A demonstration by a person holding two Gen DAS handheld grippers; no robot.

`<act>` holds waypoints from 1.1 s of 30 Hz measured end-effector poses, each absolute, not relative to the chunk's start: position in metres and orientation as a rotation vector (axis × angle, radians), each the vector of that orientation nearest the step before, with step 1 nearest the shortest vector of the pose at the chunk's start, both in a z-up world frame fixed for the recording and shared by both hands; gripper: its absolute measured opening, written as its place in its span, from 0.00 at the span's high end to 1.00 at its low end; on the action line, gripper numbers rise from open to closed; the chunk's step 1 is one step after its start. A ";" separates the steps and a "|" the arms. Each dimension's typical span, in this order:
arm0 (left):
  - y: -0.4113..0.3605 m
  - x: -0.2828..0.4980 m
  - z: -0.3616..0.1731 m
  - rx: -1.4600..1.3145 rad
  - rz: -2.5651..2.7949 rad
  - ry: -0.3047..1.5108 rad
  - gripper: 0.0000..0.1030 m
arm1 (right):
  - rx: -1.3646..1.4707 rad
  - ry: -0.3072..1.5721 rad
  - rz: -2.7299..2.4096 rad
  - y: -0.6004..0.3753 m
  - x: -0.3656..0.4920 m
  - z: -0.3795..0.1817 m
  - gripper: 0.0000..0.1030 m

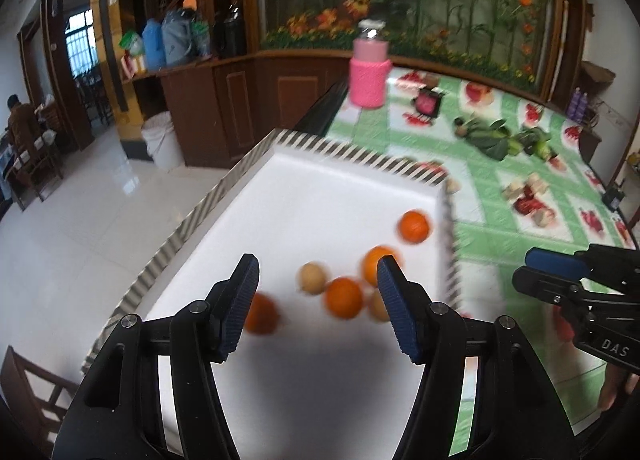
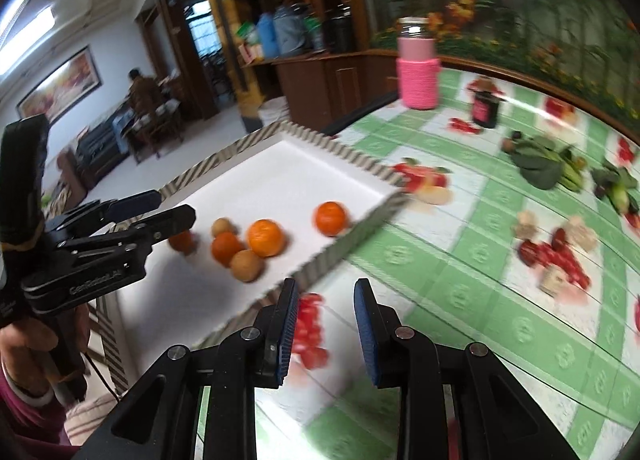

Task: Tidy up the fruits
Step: 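Move both tools back from the tray toward the table fruit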

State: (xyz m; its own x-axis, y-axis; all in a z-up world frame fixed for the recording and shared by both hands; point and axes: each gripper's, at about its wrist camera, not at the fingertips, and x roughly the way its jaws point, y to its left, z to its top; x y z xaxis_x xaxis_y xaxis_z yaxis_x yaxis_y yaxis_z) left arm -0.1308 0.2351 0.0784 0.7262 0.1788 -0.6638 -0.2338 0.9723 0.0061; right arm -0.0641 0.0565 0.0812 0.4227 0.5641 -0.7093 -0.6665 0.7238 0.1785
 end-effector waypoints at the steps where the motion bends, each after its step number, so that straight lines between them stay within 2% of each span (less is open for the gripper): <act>1: 0.229 -0.130 0.080 -0.076 0.221 0.714 0.40 | -0.130 0.826 0.759 0.051 -0.063 0.083 0.73; 17: 0.118 -0.089 0.084 -0.028 0.063 0.692 0.40 | -0.024 0.814 0.557 -0.055 -0.050 0.081 0.73; 33: 0.069 -0.054 0.068 0.012 -0.001 0.743 0.40 | 0.029 0.834 0.445 -0.117 -0.026 0.068 0.71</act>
State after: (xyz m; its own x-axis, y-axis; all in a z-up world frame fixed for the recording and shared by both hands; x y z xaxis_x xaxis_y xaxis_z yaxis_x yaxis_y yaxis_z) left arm -0.0537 0.0695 0.0677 0.7364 0.0035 -0.6765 0.0053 0.9999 0.0109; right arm -0.0258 -0.1168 0.0683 0.5860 0.3924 -0.7089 -0.3702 0.9079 0.1966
